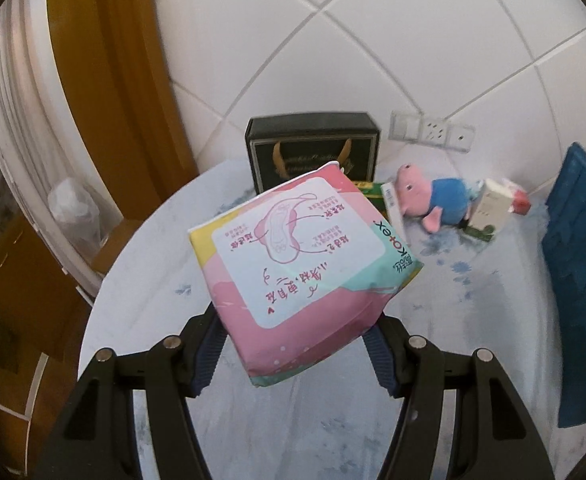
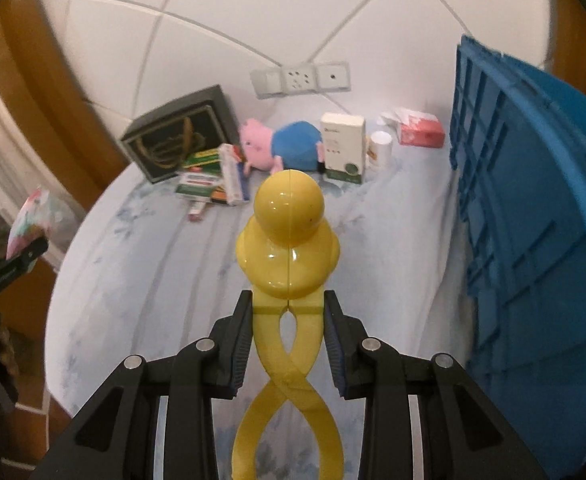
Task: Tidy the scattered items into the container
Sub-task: 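Carry the yellow toy and pink pad pack over the blue crate with both tools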
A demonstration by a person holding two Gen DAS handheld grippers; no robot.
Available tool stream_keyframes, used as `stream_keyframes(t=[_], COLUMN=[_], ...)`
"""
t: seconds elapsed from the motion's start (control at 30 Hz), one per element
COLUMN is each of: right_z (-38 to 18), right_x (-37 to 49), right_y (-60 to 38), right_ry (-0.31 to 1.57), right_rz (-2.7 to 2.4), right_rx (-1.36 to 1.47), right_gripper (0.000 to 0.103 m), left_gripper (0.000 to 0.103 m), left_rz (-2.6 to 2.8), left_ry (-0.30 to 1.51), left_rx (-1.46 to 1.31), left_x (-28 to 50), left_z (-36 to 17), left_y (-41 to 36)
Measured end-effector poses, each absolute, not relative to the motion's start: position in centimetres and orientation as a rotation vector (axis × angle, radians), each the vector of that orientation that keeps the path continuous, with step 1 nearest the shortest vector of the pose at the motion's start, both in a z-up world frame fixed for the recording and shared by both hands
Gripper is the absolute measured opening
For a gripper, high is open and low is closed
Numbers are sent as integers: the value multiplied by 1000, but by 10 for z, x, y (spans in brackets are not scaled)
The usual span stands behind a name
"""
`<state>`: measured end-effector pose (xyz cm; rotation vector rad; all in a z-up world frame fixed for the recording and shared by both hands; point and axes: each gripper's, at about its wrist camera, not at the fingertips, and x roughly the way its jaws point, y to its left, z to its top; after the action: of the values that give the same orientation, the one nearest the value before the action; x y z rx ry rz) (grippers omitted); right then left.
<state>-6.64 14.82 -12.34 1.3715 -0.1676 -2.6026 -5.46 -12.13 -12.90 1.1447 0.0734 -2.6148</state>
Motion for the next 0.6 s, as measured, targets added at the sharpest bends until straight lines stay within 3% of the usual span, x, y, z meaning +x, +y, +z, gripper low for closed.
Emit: stream_keyframes(t=[0.6], right_z=[-30], right_x=[-4], right_y=[188], right_ry=[-126], right_rz=[-2568], right_rx=[1121], right_gripper=[33], left_gripper=[62], left_rz=[-2733], left_ry=[101], left_rx=[1036], left_x=[-20], left_z=[-52], left_y=[-29])
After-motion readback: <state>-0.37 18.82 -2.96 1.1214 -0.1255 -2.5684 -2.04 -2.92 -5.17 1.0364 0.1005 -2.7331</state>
